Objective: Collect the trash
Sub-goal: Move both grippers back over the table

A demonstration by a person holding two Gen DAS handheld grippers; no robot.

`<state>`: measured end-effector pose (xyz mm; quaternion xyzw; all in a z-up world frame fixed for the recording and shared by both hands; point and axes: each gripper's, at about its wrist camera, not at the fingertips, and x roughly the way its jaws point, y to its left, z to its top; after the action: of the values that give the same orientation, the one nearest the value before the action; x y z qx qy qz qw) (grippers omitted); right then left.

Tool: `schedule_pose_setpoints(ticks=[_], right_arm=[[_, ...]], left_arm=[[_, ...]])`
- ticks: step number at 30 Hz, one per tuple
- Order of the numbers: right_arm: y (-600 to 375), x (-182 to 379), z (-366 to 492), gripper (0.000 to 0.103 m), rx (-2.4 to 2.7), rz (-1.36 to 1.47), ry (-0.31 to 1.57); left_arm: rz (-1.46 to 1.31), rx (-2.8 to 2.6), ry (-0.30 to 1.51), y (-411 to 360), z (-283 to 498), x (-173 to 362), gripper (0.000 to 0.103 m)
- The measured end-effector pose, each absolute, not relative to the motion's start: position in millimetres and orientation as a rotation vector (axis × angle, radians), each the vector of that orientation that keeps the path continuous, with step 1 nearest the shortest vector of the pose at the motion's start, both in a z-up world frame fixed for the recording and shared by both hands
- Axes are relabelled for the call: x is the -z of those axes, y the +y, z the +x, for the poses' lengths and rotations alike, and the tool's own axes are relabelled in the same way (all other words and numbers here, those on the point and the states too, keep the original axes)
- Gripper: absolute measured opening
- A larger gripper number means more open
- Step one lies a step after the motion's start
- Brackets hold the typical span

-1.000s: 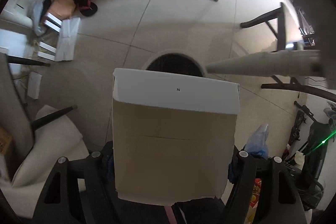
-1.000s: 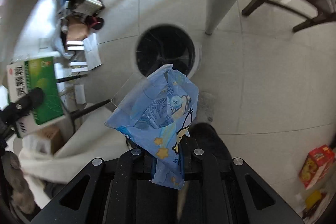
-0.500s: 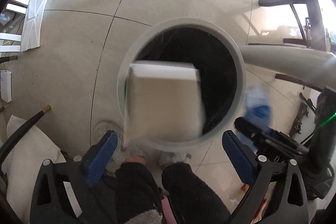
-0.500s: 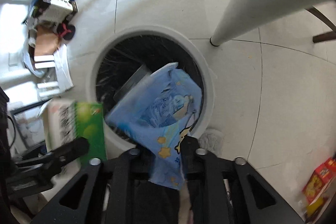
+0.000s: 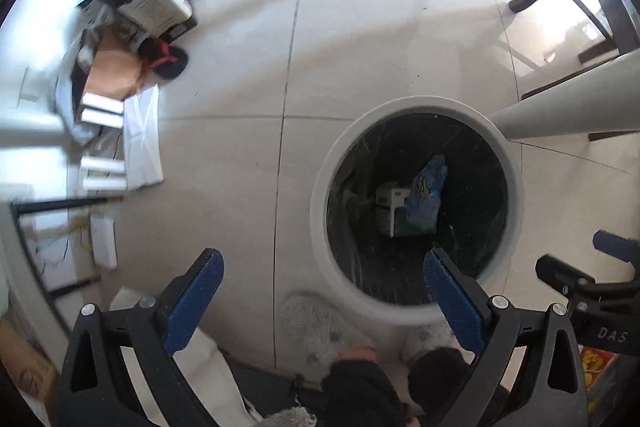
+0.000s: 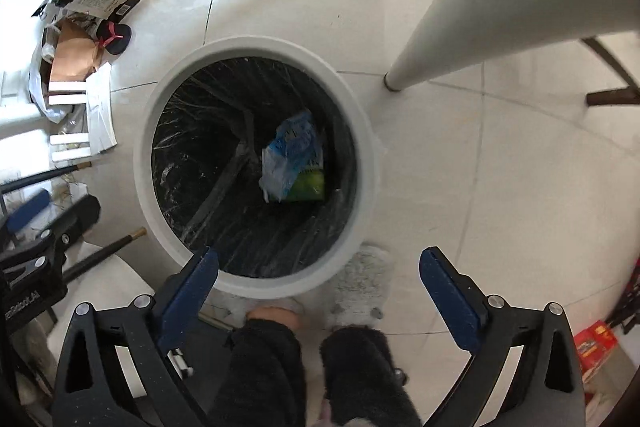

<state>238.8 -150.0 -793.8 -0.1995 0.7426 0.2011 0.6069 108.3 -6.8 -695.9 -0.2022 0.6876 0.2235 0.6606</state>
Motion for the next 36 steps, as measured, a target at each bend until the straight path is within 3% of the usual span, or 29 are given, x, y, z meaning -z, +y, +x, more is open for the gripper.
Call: schedule_pose_setpoints(ticks=[7, 24, 32, 36], right_arm=[[-164.5, 716.4, 227.5, 0.103, -0.469, -0.528, 1.634], [-232.8, 462.4, 186.3, 0.103, -0.587, -0.433, 1.555], [-242.2, 339.6, 203.3, 0.103, -0.693, -0.282, 1.503], [-228.0, 297.2, 224.2, 0.103, -0.716, -0.212, 1.485]], left_arm=[[-0.579, -0.563, 1.527, -7.1, 92.3, 612.4, 0.102], [-0.522, -0.570, 1.524, -87.7, 60.0, 413.3, 0.102], [-0.486, -0.616, 1.337, -72.2, 71.4, 296.6, 0.103], [-0.365, -0.662, 1.273, -35.2, 90.0, 262.7, 0.103]])
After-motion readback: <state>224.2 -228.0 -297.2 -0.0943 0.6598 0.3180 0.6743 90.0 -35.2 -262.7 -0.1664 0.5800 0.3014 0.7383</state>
